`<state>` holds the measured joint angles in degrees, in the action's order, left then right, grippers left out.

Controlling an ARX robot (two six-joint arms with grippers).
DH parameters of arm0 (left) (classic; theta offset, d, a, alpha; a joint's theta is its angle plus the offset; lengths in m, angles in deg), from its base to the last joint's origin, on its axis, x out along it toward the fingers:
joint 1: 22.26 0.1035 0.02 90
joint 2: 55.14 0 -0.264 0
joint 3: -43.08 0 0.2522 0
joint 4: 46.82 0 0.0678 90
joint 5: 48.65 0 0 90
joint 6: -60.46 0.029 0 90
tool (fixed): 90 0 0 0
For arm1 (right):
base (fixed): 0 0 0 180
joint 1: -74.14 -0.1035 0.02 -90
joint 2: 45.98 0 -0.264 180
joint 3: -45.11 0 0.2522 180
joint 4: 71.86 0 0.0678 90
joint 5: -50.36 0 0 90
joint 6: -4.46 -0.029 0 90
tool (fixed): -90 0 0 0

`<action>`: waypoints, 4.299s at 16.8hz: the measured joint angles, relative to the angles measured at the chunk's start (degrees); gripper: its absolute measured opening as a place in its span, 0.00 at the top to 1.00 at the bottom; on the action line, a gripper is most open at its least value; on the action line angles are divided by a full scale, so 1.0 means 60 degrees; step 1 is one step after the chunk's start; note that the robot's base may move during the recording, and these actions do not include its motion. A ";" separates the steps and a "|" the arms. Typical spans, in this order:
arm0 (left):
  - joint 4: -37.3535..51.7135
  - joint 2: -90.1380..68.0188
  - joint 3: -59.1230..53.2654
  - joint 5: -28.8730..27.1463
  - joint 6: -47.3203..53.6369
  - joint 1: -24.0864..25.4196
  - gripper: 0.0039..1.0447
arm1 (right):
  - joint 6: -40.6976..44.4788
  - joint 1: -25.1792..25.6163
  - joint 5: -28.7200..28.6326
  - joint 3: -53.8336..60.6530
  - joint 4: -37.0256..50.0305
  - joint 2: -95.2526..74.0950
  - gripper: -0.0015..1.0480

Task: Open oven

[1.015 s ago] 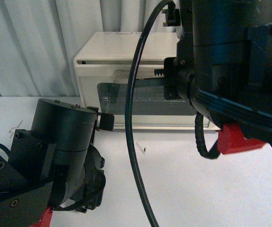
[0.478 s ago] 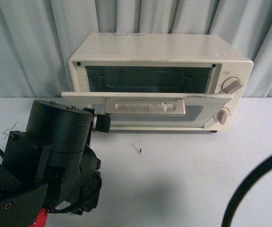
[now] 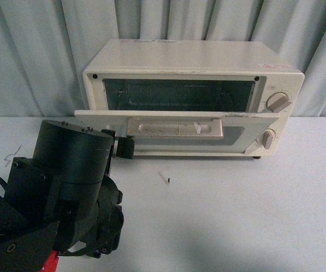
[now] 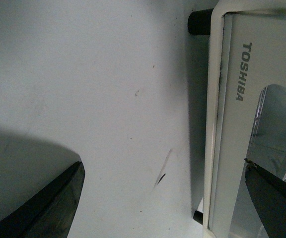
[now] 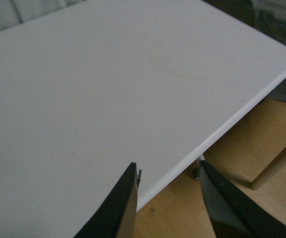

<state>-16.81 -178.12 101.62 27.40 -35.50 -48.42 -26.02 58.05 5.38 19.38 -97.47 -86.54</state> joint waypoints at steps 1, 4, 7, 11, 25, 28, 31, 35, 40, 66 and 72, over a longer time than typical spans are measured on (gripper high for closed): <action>0.0004 0.0000 0.0000 0.0000 0.0000 0.0000 0.06 | 0.0073 0.0018 -0.0204 0.0102 0.0474 0.0080 0.50; 0.0004 0.0000 -0.0004 -0.0058 0.0000 0.0073 0.06 | 0.2951 0.1588 -0.4907 0.1887 0.5581 0.2186 0.76; -0.0007 0.0004 -0.0004 0.0000 0.0004 -0.0025 0.06 | 0.4564 0.2692 -0.7304 0.1894 0.5563 0.3111 0.98; 0.0000 0.0004 -0.0004 -0.0004 0.0004 -0.0015 0.06 | 0.5005 0.2685 -0.7482 0.1894 0.4470 0.4288 0.98; -0.0004 0.0004 -0.0004 -0.0004 0.0004 0.0011 0.06 | 0.5020 0.2685 -0.7486 0.1883 0.1945 0.6725 0.98; 0.0000 0.0004 -0.0004 -0.0004 0.0004 0.0011 0.06 | 0.5031 0.2685 -0.7490 0.1883 0.1942 0.6725 0.84; -0.0004 0.0004 -0.0004 -0.0004 0.0004 0.0011 0.06 | 0.5031 0.2685 -0.7490 0.1883 0.1942 0.6725 0.54; 0.2597 -0.0164 -0.0630 -0.0856 0.3861 0.0040 0.06 | 0.5031 0.2685 -0.7490 0.1883 0.1938 0.6725 0.14; 0.3235 0.0229 -0.1621 -0.0820 0.6313 0.0637 0.06 | 0.5027 0.2685 -0.7490 0.1883 0.1942 0.6725 0.06; 0.1592 1.1650 -0.7417 0.2299 1.5824 0.4371 0.99 | 0.5027 0.2685 -0.7497 0.1883 0.1942 0.6725 0.06; -0.2765 1.5868 -0.7406 0.2313 1.5824 0.4371 0.99 | 0.5027 0.2685 -0.7493 0.1883 0.1942 0.6725 0.06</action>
<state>-33.40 -82.91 57.18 41.28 59.44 -22.19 4.14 74.15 -39.58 30.68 -85.82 -46.19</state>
